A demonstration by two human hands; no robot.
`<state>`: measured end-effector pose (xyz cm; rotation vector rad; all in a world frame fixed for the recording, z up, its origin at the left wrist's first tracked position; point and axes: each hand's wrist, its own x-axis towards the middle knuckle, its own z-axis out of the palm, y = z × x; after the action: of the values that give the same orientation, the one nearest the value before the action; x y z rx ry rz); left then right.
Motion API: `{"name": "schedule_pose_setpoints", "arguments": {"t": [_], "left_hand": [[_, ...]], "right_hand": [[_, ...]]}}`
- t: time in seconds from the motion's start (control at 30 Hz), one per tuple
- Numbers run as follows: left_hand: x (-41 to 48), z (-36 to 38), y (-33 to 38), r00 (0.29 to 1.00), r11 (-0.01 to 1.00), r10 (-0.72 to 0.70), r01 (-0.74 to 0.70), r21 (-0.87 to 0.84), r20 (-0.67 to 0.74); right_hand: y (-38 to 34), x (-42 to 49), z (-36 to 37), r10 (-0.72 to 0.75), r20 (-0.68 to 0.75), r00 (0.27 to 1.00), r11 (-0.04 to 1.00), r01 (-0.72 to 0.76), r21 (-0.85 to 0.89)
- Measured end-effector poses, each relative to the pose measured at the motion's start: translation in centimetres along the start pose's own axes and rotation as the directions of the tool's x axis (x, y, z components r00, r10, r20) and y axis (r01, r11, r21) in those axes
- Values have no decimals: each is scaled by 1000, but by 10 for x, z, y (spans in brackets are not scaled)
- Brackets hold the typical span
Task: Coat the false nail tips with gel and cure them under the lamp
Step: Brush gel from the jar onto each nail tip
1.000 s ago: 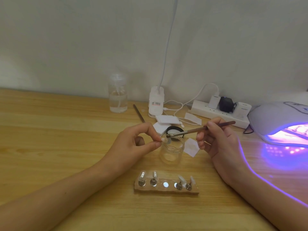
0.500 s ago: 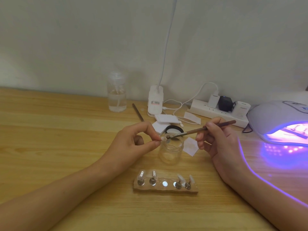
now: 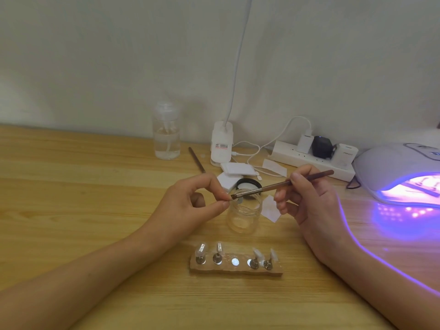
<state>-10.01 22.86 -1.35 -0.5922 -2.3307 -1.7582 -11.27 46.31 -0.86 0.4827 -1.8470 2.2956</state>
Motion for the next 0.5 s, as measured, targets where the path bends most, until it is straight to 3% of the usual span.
{"name": "schedule_pose_setpoints", "arguments": {"t": [0.13, 0.27, 0.5], "left_hand": [[0, 0, 0, 1000, 1000, 0, 0, 2, -1], [0, 0, -1, 1000, 1000, 3, -3, 2, -7], [0, 0, -2, 1000, 1000, 7, -7, 1, -4]], "right_hand": [[1, 1, -3, 14, -71, 997, 1000, -14, 4], [1, 1, -1, 7, -2, 1000, 1000, -7, 30], [3, 2, -4, 18, -48, 999, 999, -16, 33]]}}
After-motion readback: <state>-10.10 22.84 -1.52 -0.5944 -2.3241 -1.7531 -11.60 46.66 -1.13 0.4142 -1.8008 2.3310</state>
